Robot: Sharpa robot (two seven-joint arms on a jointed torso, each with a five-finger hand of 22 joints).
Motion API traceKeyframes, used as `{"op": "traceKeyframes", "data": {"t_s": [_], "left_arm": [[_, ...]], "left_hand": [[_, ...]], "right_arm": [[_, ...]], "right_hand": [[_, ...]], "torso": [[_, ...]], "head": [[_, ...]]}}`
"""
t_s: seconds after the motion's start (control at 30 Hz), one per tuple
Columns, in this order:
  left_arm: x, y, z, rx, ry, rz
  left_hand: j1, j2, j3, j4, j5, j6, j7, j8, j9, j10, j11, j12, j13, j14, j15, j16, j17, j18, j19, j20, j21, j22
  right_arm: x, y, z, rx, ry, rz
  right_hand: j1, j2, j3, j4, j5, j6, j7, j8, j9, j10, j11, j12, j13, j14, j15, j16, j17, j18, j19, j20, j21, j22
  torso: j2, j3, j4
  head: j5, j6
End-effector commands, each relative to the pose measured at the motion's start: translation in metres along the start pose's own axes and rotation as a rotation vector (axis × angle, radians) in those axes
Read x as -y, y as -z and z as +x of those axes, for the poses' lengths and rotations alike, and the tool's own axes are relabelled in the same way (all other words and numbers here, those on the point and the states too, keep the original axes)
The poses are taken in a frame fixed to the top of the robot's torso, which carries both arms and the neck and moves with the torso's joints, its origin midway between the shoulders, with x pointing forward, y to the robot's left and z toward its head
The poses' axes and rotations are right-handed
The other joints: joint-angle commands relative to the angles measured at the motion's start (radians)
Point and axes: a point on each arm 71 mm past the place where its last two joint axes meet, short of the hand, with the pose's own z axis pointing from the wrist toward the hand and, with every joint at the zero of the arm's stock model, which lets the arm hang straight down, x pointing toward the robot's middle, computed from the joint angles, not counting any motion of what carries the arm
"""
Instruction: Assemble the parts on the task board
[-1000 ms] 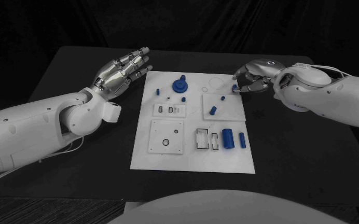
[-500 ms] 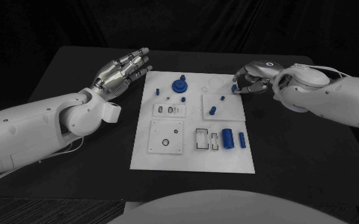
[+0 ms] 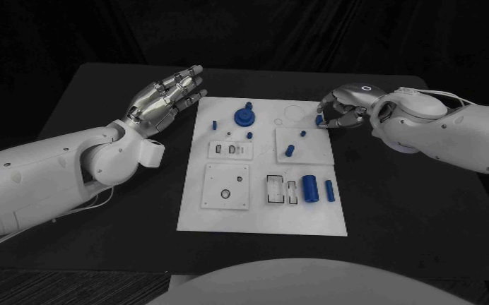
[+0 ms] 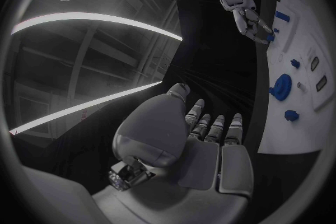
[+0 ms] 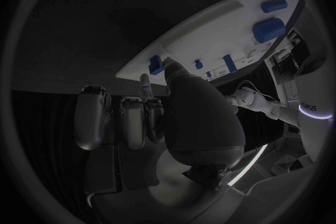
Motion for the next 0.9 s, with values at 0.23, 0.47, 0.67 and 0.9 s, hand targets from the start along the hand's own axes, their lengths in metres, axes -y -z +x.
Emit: {"op": "traceKeyframes", "data": {"t_s": [0.23, 0.47, 0.67, 0.9], "left_arm": [[-0.0004, -0.0003, 0.0019, -0.012, 0.011, 0.010], [-0.0008, -0.0002, 0.0019, -0.012, 0.012, 0.009], [-0.0015, -0.0002, 0.0021, -0.014, 0.014, 0.009], [-0.0021, 0.0006, 0.0015, -0.012, 0.014, 0.006]], "left_hand": [[0.000, 0.002, 0.008, -0.001, 0.003, 0.000, 0.006, 0.005, 0.001, -0.003, 0.006, 0.000, 0.001, 0.000, 0.008, -0.004, -0.002, 0.012, -0.001, 0.006, -0.004, -0.001], [0.000, 0.002, 0.008, -0.001, 0.003, 0.000, 0.006, 0.005, 0.001, -0.003, 0.006, 0.000, 0.001, 0.000, 0.008, -0.004, -0.002, 0.012, -0.001, 0.006, -0.004, -0.001], [0.000, 0.002, 0.008, -0.001, 0.003, 0.000, 0.006, 0.005, 0.001, -0.003, 0.006, 0.000, 0.001, 0.000, 0.008, -0.004, -0.002, 0.012, -0.001, 0.006, -0.004, -0.001], [0.000, 0.002, 0.008, -0.001, 0.003, 0.000, 0.006, 0.005, 0.001, -0.003, 0.006, 0.000, 0.001, 0.000, 0.008, -0.004, -0.002, 0.012, -0.001, 0.006, -0.004, -0.001]], "right_arm": [[0.0015, -0.0006, 0.0020, -0.007, 0.001, 0.029], [0.0018, -0.0012, 0.0026, -0.011, 0.002, 0.035], [0.0014, -0.0022, 0.0031, -0.013, 0.002, 0.038], [0.0011, -0.0031, 0.0037, -0.016, 0.003, 0.040]], "right_hand": [[0.013, 0.006, 0.000, -0.006, -0.006, 0.019, 0.001, 0.028, 0.016, 0.106, 0.003, 0.002, 0.263, 0.100, 0.002, -0.008, 0.238, -0.001, 0.009, 0.003, -0.009, 0.189], [0.014, 0.013, -0.002, -0.005, -0.004, 0.030, 0.000, 0.047, 0.028, 0.106, 0.003, 0.002, 0.263, 0.099, 0.001, -0.011, 0.234, 0.000, 0.007, 0.003, -0.016, 0.187], [0.016, 0.018, -0.002, -0.006, 0.007, 0.033, -0.001, 0.058, 0.036, 0.106, 0.002, 0.002, 0.263, 0.098, 0.001, -0.015, 0.230, 0.001, 0.005, 0.003, -0.023, 0.186], [0.022, 0.024, -0.002, -0.013, 0.028, 0.037, -0.003, 0.078, 0.050, 0.106, 0.000, 0.002, 0.263, 0.097, -0.001, -0.016, 0.228, 0.002, 0.003, 0.002, -0.028, 0.185]], "torso": [[0.000, -0.0002, 0.0004], [0.000, -0.0003, 0.0004], [-0.001, -0.0003, -0.0001], [0.000, -0.0004, 0.0003]], "head": [[-0.001, 0.000], [-0.002, 0.000], [0.000, 0.000], [-0.002, 0.000]]}}
